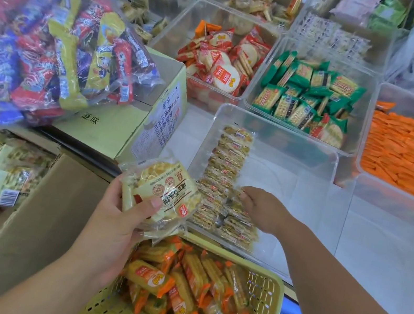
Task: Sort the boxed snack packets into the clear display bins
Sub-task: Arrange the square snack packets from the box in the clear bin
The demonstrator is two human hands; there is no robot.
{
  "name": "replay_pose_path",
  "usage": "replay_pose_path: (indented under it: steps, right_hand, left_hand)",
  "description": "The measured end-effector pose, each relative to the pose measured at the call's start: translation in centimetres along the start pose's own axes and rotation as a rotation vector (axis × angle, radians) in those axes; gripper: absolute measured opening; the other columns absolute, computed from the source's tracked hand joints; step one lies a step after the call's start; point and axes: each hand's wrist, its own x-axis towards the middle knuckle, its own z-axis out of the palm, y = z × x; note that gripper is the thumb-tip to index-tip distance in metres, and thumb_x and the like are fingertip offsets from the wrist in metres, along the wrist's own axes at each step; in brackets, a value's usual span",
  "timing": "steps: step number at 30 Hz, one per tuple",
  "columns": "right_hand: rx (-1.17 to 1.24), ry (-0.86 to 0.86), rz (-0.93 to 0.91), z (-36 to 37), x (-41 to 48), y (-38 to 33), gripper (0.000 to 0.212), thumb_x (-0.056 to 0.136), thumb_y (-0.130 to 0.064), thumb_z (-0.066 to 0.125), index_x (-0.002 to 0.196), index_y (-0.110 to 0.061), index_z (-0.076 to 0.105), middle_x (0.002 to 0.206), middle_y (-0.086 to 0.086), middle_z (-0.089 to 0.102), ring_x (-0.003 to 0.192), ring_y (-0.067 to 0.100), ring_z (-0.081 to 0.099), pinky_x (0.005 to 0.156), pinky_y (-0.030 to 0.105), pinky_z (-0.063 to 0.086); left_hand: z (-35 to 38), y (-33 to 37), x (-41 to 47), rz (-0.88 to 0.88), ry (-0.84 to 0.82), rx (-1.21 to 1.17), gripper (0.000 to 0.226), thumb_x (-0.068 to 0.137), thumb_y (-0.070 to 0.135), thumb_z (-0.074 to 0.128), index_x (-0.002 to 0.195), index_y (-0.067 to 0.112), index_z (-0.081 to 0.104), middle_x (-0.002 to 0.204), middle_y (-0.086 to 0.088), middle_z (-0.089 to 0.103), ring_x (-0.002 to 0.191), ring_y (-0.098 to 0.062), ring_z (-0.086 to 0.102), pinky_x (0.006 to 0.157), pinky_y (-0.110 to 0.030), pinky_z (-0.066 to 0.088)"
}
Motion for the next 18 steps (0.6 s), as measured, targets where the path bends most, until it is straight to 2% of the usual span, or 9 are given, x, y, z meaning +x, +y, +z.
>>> replay_pose_path:
  steps: [3,6,8,10,11,13,16,18]
  right_hand:
    - [-0.042,0.039,-0.004,0.7,-0.2,-0.8,0.028,0.107,-0.031,0.037,0.085,-0.018,0.046,0.085,0.006,0.054,0.080,0.030,0.053,0.075,0.044,0.048]
    - [-0.099,0.051,0.027,0.3,-0.3,-1.1,0.028,0.107,-0.039,0.037,0.093,-0.019,0.052,0.093,0.006,0.061,0.089,0.032,0.058,0.079,0.046,0.051]
    - [-0.145,0.075,0.042,-0.5,-0.6,-1.2,0.037,0.106,-0.047,0.035,0.118,-0.021,0.059,0.114,0.006,0.068,0.108,0.034,0.060,0.088,0.047,0.051]
    - [-0.151,0.124,0.052,-1.2,-1.2,-1.6,0.052,0.105,-0.052,0.035,0.143,-0.022,0.051,0.141,0.005,0.059,0.131,0.031,0.050,0.104,0.048,0.045]
    - [-0.131,0.160,0.035,-1.5,-1.7,-2.0,0.055,0.104,-0.054,0.036,0.148,-0.023,0.046,0.149,0.004,0.052,0.137,0.029,0.043,0.110,0.047,0.040]
    - [-0.010,0.245,-0.065,-2.2,-3.4,-3.3,0.058,0.101,-0.058,0.038,0.151,-0.027,0.042,0.154,-0.001,0.046,0.143,0.022,0.035,0.116,0.043,0.032]
    - [0.326,0.302,-0.346,-3.0,-7.5,-6.4,0.066,0.092,-0.069,0.049,0.151,-0.042,0.036,0.157,-0.013,0.038,0.145,0.006,0.030,0.117,0.043,0.033]
    - [0.400,0.296,-0.510,-3.1,-9.9,-8.2,0.082,0.081,-0.072,0.063,0.153,-0.045,0.032,0.163,-0.015,0.025,0.150,0.006,0.023,0.116,0.045,0.034]
  left_hand:
    - [0.1,0.1,-0.2,-0.030,-0.018,-0.036,0.059,0.067,0.023,0.084,0.122,0.032,0.067,0.125,-0.008,0.074,0.110,-0.032,0.073,0.072,-0.036,0.063]
    - [0.4,0.3,-0.4,-0.063,-0.036,-0.072,0.056,0.069,0.022,0.083,0.122,0.029,0.068,0.124,-0.009,0.074,0.105,-0.029,0.075,0.058,-0.028,0.060]
    - [0.5,0.6,-0.5,-0.086,-0.044,-0.092,0.054,0.072,0.021,0.081,0.124,0.028,0.067,0.124,-0.010,0.074,0.101,-0.027,0.076,0.054,-0.026,0.058]
    - [0.5,0.7,-0.4,-0.107,-0.057,-0.103,0.052,0.074,0.021,0.081,0.124,0.026,0.068,0.125,-0.011,0.073,0.103,-0.029,0.075,0.061,-0.031,0.061]
    - [0.4,0.8,-0.4,-0.117,-0.063,-0.105,0.050,0.074,0.021,0.083,0.122,0.026,0.070,0.126,-0.012,0.073,0.104,-0.030,0.075,0.064,-0.033,0.062]
    - [0.4,1.1,-0.4,-0.139,-0.075,-0.105,0.050,0.072,0.022,0.086,0.119,0.026,0.073,0.124,-0.012,0.074,0.103,-0.029,0.075,0.066,-0.034,0.062]
    - [0.4,1.5,-0.5,-0.169,-0.097,-0.084,0.050,0.072,0.024,0.084,0.121,0.025,0.073,0.124,-0.013,0.074,0.100,-0.028,0.076,0.064,-0.034,0.062]
    - [0.6,1.7,-0.6,-0.194,-0.126,-0.051,0.060,0.067,0.028,0.085,0.125,0.024,0.070,0.126,-0.014,0.073,0.105,-0.032,0.074,0.067,-0.037,0.062]
